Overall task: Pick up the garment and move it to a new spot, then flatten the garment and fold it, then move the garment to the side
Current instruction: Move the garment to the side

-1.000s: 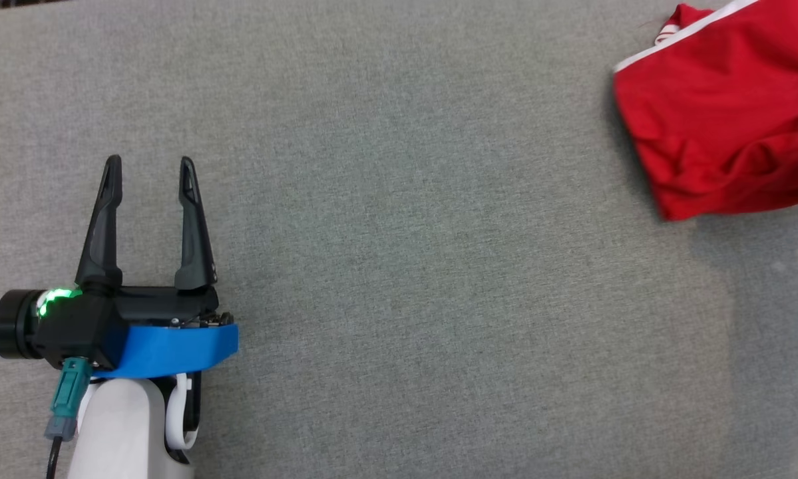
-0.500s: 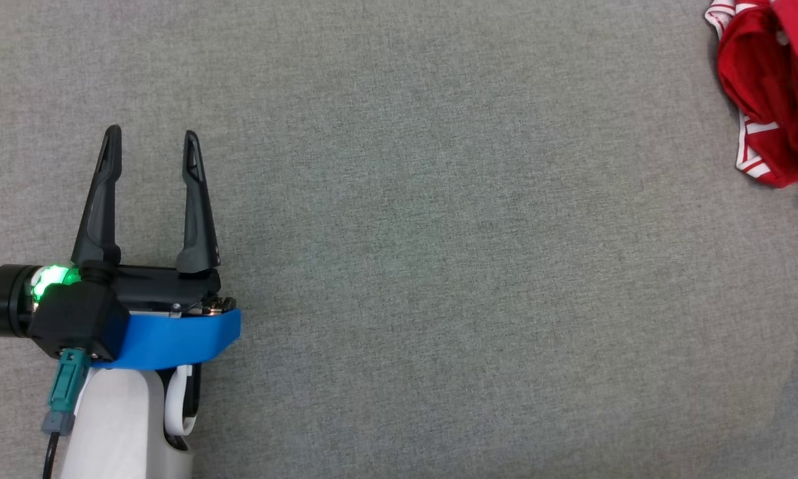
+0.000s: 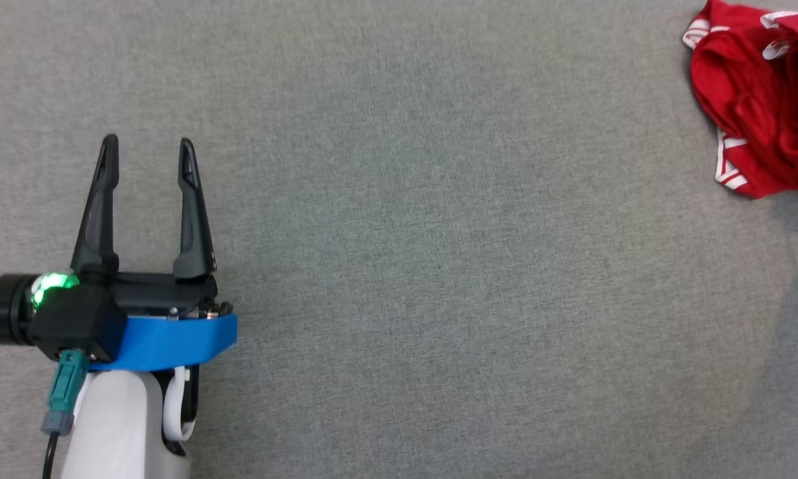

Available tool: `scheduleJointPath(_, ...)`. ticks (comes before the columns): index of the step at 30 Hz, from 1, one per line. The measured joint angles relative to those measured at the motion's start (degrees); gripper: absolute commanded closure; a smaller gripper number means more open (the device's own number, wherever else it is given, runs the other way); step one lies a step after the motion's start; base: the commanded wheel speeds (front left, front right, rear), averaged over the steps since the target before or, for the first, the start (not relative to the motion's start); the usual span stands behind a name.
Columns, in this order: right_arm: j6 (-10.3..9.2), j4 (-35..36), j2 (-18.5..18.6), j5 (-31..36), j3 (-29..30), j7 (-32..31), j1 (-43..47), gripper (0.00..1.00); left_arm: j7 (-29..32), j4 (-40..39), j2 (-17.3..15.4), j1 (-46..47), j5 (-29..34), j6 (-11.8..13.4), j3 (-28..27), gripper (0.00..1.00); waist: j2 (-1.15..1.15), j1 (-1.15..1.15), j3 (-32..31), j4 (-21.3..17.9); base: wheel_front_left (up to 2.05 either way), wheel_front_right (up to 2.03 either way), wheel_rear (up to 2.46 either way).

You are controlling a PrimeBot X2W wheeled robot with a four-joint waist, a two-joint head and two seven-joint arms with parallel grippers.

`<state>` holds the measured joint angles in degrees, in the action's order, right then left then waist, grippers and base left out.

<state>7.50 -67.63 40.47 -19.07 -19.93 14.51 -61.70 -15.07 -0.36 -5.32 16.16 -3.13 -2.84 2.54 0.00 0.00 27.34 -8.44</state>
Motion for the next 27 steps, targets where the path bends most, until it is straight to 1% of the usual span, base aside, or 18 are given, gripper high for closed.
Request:
scheduleJointPath(2,0.0,0.4,-1.4,0.6,0.6,0.3,0.1,0.0,0.0,0.4,0.1,-1.2,-0.5,0.3,-0.2,0.0,0.0,0.0,-1.7,0.2,0.0,0.0,0.0)
scheduleJointPath(4,0.0,2.5,-2.5,1.2,1.4,0.4,0.9,0.0,0.0,0.8,0.1,-2.6,-1.0,0.3,-0.6,0.0,0.0,0.0,-3.7,0.4,0.0,0.0,0.0)
scheduleJointPath(7,-0.01,8.2,-4.7,1.9,3.1,0.5,3.1,0.0,0.0,1.6,0.2,-4.8,-1.7,0.4,-1.5,0.0,0.0,0.0,-6.7,0.5,0.0,0.0,0.0)
scheduleJointPath(12,-0.01,17.3,-10.0,1.9,4.8,0.5,9.4,0.0,0.0,2.4,0.4,-8.3,-3.0,0.5,-2.7,0.0,0.0,-0.01,-11.2,0.5,0.0,0.0,0.0)
scheduleJointPath(17,0.0,25.2,-14.7,2.4,4.5,0.5,15.0,0.0,0.0,3.4,0.7,-11.1,-3.6,0.5,-3.5,0.0,0.0,-0.01,-15.3,0.9,0.0,0.0,0.0)
scheduleJointPath(22,-0.01,31.3,-18.3,1.6,3.5,0.5,21.2,0.0,0.0,4.8,1.2,-13.1,-4.5,0.4,-3.7,0.0,0.0,-0.01,-18.7,1.4,0.0,0.0,0.0)
scheduleJointPath(27,-0.01,36.0,-21.2,1.4,3.1,0.5,27.9,0.0,0.0,6.3,1.6,-14.3,-5.0,0.5,-4.0,0.0,0.0,-0.01,-21.2,2.1,0.0,0.0,0.0)
